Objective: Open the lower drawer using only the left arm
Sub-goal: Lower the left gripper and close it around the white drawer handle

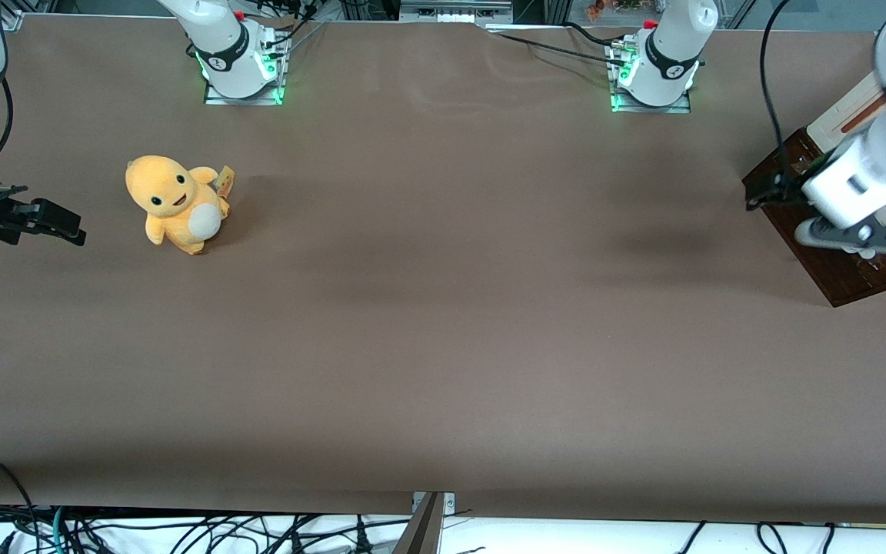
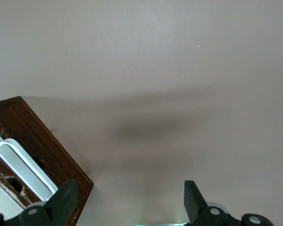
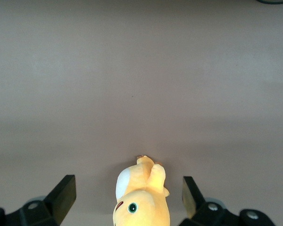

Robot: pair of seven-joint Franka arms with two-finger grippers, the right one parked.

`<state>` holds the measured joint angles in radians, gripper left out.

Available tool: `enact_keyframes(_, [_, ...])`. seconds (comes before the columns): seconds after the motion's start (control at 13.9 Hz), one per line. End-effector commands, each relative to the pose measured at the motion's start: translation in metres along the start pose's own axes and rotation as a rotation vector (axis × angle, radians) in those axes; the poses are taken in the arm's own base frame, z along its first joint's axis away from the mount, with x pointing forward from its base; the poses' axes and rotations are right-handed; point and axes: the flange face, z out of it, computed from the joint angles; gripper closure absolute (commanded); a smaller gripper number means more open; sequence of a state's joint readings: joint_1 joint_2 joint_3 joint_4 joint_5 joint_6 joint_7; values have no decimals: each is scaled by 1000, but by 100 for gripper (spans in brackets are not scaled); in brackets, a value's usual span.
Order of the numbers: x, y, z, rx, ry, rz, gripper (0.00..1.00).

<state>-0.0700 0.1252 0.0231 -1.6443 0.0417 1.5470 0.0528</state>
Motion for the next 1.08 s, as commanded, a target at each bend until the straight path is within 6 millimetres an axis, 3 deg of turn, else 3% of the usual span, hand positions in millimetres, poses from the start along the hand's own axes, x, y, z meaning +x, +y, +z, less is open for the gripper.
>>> enact_keyframes(0.0, [24,-4,37,45,-89,-10,0])
enact_keyframes(0.22, [59,-17,121,284,-248,-96,0])
enact_keyframes(0.5, [81,-41,211,547,-369,-235,0])
enact_keyframes(0.79, [77,-48,269,833,-469,-389,0])
enact_keyframes(1.01, [69,-65,297,951,-528,-444,0])
